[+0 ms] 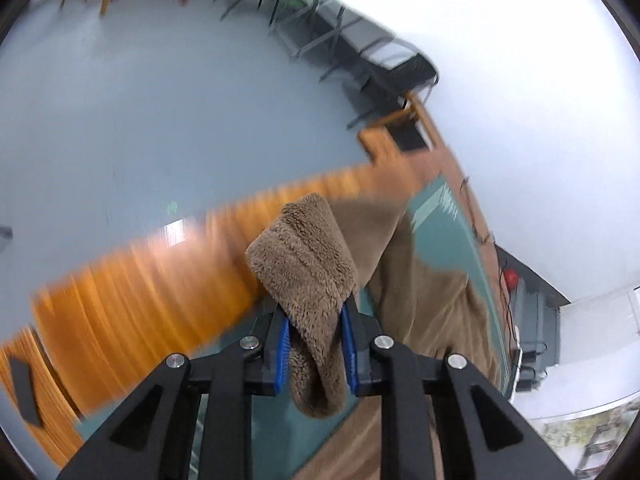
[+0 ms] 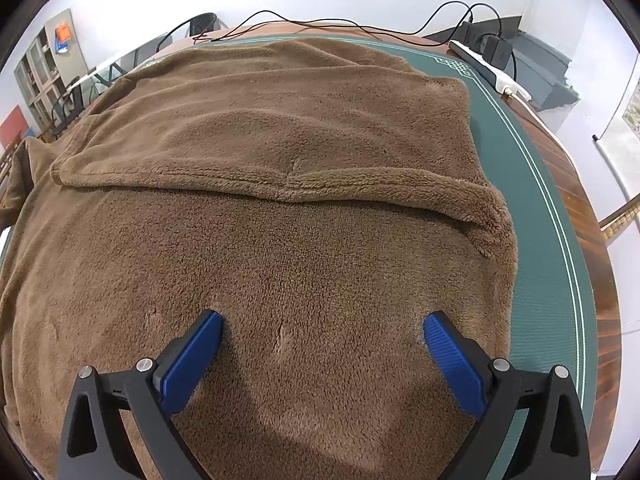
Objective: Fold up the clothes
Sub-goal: 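Lift the held sleeve up with the left tool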
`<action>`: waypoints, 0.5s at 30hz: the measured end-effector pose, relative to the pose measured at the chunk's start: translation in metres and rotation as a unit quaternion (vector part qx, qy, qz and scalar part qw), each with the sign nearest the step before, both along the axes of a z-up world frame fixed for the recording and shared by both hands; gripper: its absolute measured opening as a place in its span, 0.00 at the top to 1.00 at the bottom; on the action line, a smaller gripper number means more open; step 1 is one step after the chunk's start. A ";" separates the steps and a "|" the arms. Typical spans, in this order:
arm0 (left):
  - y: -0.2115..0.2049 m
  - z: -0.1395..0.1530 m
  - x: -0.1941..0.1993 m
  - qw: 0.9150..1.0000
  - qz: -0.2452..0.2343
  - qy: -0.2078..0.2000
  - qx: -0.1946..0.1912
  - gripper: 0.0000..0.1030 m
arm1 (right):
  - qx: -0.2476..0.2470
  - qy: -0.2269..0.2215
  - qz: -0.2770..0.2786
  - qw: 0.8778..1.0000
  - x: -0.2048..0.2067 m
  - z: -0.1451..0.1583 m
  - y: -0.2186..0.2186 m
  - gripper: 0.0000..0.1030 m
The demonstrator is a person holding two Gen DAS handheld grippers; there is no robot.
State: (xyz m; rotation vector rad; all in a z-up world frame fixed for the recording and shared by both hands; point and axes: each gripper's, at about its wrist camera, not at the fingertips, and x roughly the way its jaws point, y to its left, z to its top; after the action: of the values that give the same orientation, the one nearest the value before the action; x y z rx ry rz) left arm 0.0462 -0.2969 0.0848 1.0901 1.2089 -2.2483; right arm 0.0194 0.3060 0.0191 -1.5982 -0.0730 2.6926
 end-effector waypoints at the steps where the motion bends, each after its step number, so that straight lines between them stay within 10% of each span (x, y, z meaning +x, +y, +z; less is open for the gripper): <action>1: -0.011 0.013 -0.004 1.000 0.001 0.004 -0.018 0.76 | 0.000 0.000 0.000 1.000 0.000 0.000 0.000 0.01; 7: -0.066 0.077 -0.020 0.995 0.007 0.014 -0.101 0.76 | 0.001 -0.003 -0.004 1.000 0.000 0.000 -0.001 0.01; 15: -0.111 0.110 -0.041 0.993 0.013 0.008 -0.118 0.76 | 0.003 -0.008 -0.013 1.000 -0.001 0.001 -0.003 0.01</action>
State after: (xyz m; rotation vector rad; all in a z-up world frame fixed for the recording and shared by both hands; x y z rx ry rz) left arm 0.0052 -0.4078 0.1951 0.9600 0.9268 -2.3126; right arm 0.0183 0.3026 0.0203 -1.6084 -0.0605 2.6569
